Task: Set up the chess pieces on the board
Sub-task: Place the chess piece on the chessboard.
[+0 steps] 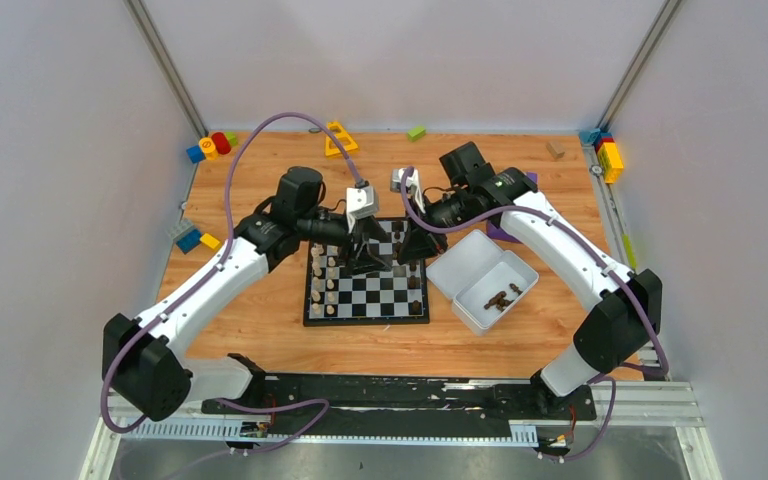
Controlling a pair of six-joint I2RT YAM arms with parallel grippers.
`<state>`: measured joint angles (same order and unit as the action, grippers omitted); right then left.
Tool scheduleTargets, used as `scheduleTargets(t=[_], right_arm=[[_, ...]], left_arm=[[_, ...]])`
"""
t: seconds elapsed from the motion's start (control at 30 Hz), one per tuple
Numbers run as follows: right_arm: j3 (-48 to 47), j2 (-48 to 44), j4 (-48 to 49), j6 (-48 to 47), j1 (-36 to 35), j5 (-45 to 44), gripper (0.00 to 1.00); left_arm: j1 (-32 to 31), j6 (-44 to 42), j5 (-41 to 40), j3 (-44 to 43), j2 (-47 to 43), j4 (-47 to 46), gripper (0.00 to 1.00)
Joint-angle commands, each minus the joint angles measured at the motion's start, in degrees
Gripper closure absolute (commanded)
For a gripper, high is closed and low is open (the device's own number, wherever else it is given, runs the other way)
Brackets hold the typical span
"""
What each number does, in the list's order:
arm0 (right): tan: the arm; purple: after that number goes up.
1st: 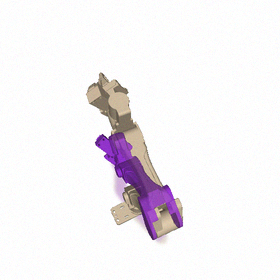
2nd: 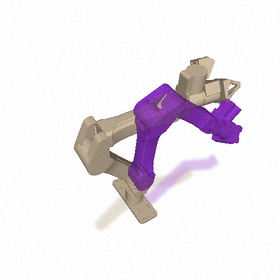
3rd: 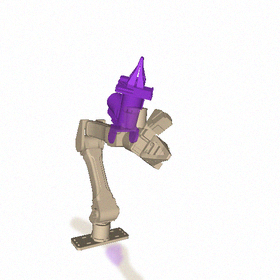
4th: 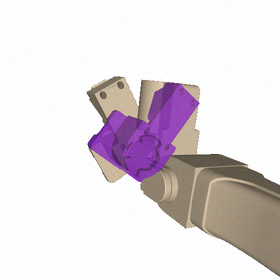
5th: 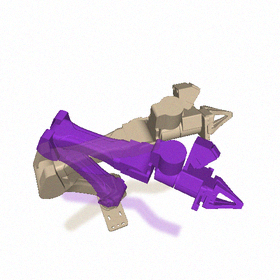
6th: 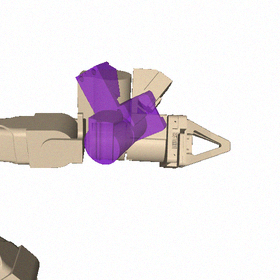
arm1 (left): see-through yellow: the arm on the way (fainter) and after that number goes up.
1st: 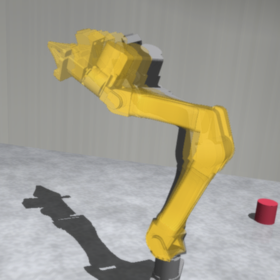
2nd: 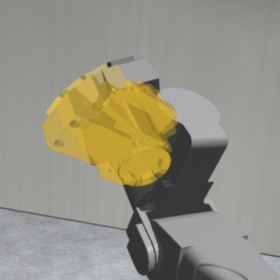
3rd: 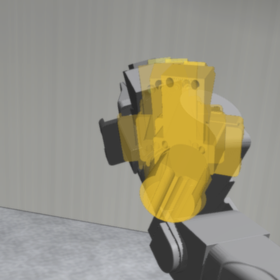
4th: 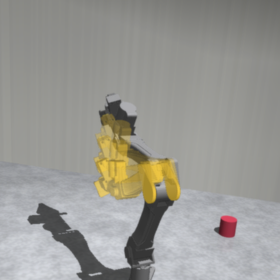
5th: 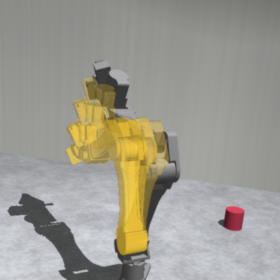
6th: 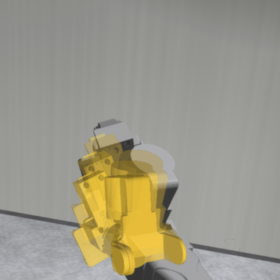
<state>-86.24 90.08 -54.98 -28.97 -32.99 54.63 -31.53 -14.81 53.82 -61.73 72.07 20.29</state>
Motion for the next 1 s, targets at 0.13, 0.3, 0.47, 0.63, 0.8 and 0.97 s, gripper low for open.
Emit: scheduleTargets(t=[0.13,0.3,0.47,0.63,0.8,0.97], right_arm=[[-2.12,-0.76,2.66,1.10,-0.40,3.45,0.95],[-2.04,-1.11,2.84,1.62,-0.46,3.17,0.96],[-1.89,-1.06,3.22,1.91,-0.49,2.80,0.96],[-2.09,-0.66,3.39,2.25,-0.48,3.03,0.96],[-2.19,-0.39,3.39,2.43,-0.49,2.88,0.96],[-2.28,-0.34,3.53,2.52,-0.47,2.89,0.95]], left_arm=[[-1.85,-5.53,1.67,-2.80,1.37,-1.51,0.29],[-2.18,-5.39,1.81,-3.15,1.48,-2.11,0.41],[-2.38,-5.57,1.81,-2.97,1.32,-2.04,0.47],[-2.48,-5.58,1.89,-3.10,1.36,-2.01,0.52],[-2.48,-5.58,2.13,-3.22,1.45,-2.08,0.59],[-2.56,-5.70,2.19,-3.16,1.45,-1.85,0.68]])
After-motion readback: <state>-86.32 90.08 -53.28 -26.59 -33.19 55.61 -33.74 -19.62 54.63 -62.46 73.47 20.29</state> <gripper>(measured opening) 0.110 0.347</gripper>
